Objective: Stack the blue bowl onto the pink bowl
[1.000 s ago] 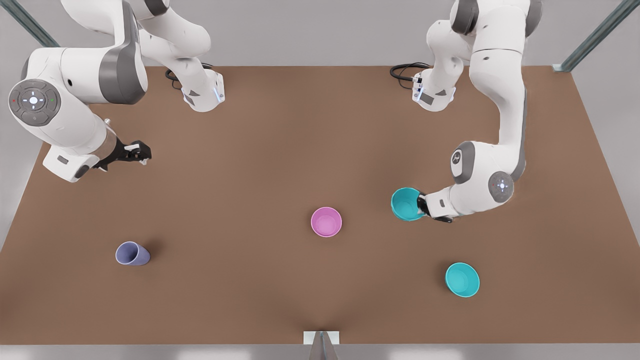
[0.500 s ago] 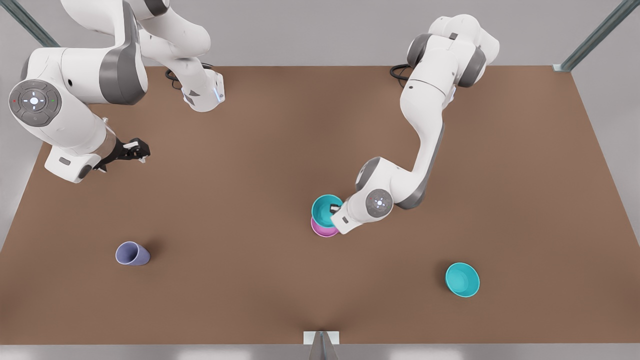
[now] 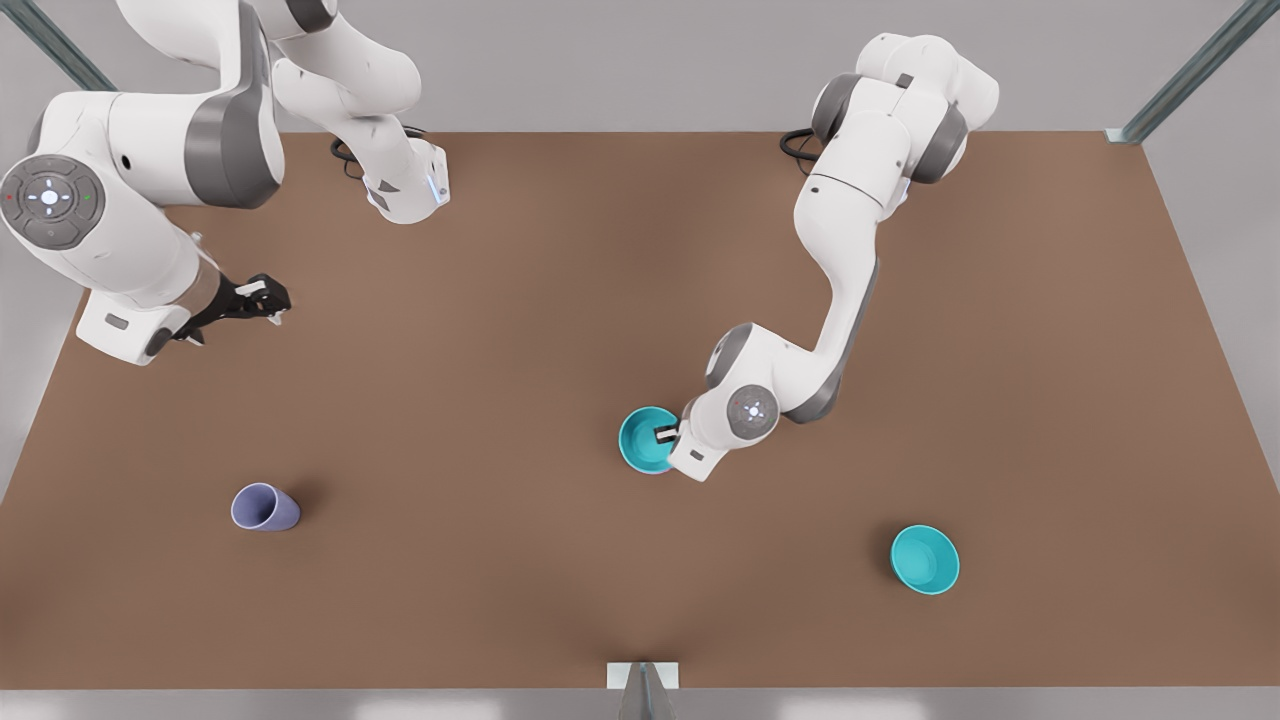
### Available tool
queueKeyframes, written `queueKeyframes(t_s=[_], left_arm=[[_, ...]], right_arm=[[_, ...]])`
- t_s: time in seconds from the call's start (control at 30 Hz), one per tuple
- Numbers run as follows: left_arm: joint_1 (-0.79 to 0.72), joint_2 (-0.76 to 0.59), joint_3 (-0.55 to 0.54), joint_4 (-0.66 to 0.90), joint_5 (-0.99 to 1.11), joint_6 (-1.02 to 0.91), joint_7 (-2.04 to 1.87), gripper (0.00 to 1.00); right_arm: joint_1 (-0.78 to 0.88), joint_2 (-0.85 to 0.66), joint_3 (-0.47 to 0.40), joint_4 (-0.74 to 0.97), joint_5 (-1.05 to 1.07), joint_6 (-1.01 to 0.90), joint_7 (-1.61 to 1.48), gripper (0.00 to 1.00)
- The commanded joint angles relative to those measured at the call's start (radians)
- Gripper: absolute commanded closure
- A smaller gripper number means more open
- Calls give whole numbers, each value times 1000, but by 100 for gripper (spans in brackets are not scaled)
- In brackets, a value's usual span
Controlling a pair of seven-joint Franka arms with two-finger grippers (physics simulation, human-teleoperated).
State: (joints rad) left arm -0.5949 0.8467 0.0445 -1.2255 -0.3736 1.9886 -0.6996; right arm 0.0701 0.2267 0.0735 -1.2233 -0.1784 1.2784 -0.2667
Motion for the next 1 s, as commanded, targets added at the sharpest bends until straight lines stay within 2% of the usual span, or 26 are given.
queueKeyframes(t_s=[0.0, 0.43, 0.47, 0.5, 0.57, 0.63, 0.67, 0.77, 0.83, 0.97], left_arm=[[0, -1, -2, 0, -2, 19, -253, 79], [3, 5, -21, -17, -4, 27, -256, 79], [4, 5, -21, -17, -4, 27, -256, 63], [6, 5, -21, -17, -4, 27, -253, 2], [43, -9, -21, -14, 4, -45, -242, 0], [217, -142, -6, 152, 142, -546, -52, 0], [288, -224, -5, 184, 248, -740, 221, 0], [333, -391, -2, 184, 429, -892, 637, 0], [349, -501, 0, 128, 447, -913, 789, 0], [329, -532, 40, 97, 438, -918, 789, 0]], right_arm=[[0, -1, 0, 1, 0, -1, -29, 0], [-3, -1, 0, 1, 0, -1, -29, 0], [-3, -1, 0, 1, 0, -1, -29, 0], [-3, -1, 0, 1, 0, -1, -29, 0], [-3, -1, 0, 1, 0, -1, -29, 0], [-3, -1, 0, 1, 0, -1, -29, 0], [-3, -1, 0, 1, 0, -1, -29, 0], [-3, -1, 0, 1, 0, -1, -29, 0], [-3, -1, 0, 1, 0, -1, -29, 0], [-4, -1, 0, 1, 0, -1, -29, 0]])
